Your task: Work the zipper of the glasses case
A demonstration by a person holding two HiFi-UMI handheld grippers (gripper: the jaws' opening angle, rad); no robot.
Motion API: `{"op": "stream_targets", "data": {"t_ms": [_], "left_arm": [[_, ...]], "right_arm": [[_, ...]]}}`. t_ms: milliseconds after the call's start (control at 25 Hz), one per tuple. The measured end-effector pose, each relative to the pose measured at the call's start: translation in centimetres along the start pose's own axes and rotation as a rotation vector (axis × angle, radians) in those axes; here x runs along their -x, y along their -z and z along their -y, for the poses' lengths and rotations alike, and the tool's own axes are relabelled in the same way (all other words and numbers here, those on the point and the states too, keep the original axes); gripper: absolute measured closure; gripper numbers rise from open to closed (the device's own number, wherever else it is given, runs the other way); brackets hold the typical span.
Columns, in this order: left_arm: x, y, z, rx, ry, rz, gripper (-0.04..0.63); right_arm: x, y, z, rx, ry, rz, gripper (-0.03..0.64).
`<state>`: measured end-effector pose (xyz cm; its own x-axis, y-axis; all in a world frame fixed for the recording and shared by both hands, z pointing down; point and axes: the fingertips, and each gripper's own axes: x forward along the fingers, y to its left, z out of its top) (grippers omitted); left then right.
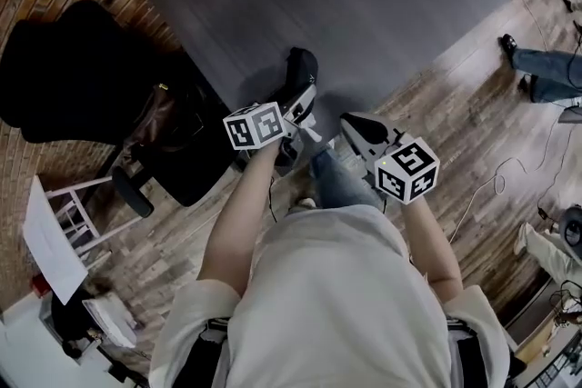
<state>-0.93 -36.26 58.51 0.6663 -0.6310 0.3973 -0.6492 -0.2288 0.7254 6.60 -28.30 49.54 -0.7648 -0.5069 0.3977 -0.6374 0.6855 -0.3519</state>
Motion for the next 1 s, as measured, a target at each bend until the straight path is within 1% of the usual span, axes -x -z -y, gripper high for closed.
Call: {"op": "stream_targets", "data": {"t_ms": [80,240,360,440,520,600,720,880,1000], "left_arm": [[-1.4,0.0,-0.8,0.005,-0.047,-0.028,0.337],[-2.9,0.5,-2.5,-0.021,-0.135,-0.088,0.334],[-3.0,0.4,-2.4,-0.046,-0.162,-0.107,0.331],[-2.8,0.1,-2.5,-0.083,-0.181,-0.112,0.304],[-2.0,-0.6,-3.0,-0.124,-0.221,-0.089,0.279],[-0.7,-1.6,-3.9,-0.158,-0.272,-0.043,0.273],[1.1,-2.5,-5.0,-0.183,-0.323,0.014,0.272],[2.2,-2.6,-4.9,-0.208,-0.313,0.024,0.272],[3.9,-2.6,-3.9,-0.244,-0.310,0.049,0.276]], "right_arm": [[-0.6,-0.7,0.9,-0.009,-0.025,-0.003,0.603],[-2.1,-1.5,1.8,-0.004,-0.074,-0.016,0.603],[-2.8,-1.9,1.7,-0.012,-0.118,-0.029,0.603],[-3.0,-2.4,1.7,-0.015,-0.130,-0.031,0.603],[-3.2,-2.9,1.6,-0.011,-0.137,-0.028,0.603],[-3.4,-3.0,1.5,-0.002,-0.140,-0.029,0.603],[-3.5,-2.9,1.1,0.009,-0.138,-0.032,0.603],[-3.2,-2.9,0.8,0.019,-0.106,-0.021,0.603],[-2.5,-2.7,0.2,0.037,-0.057,0.004,0.603]]}}
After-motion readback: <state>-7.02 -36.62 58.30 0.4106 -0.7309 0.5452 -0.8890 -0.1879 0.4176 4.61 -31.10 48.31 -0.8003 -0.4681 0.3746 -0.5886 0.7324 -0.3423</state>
